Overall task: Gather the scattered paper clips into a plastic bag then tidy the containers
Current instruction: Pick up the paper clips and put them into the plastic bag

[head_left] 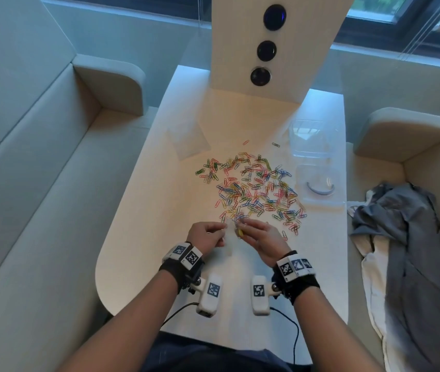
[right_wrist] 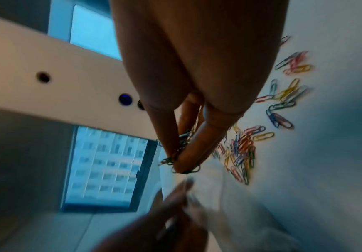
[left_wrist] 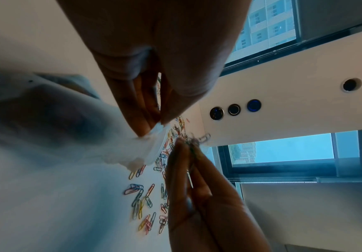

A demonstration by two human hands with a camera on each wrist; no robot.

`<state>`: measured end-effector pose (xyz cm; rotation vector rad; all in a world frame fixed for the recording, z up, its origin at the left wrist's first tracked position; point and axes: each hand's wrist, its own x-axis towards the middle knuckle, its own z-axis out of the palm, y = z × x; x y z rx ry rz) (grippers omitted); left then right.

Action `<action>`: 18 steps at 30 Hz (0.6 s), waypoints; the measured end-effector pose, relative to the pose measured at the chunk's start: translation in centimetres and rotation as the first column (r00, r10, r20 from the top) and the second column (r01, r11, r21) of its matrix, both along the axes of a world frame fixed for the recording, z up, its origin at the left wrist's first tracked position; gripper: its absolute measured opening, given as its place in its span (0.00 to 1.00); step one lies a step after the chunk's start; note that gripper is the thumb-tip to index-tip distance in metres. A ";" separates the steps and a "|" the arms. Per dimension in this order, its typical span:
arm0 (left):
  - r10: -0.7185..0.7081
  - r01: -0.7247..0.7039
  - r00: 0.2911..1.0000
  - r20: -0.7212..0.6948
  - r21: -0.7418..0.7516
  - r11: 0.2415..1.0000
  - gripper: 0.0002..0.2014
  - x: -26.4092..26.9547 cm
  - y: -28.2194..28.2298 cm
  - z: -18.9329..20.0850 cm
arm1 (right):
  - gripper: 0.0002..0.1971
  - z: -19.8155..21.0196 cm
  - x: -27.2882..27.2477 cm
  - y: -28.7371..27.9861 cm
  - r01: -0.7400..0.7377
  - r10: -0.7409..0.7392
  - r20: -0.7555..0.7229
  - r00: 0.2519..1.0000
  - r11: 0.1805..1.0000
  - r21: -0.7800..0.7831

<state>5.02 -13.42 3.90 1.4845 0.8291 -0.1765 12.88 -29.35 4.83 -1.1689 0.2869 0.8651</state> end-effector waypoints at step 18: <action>-0.080 0.079 0.996 0.049 0.035 0.996 0.09 -0.2 -0.2 -0.1 | 0.21 1.7 -1.5 3.8 -0.223 0.962 0.074 0.261 0.135 -0.966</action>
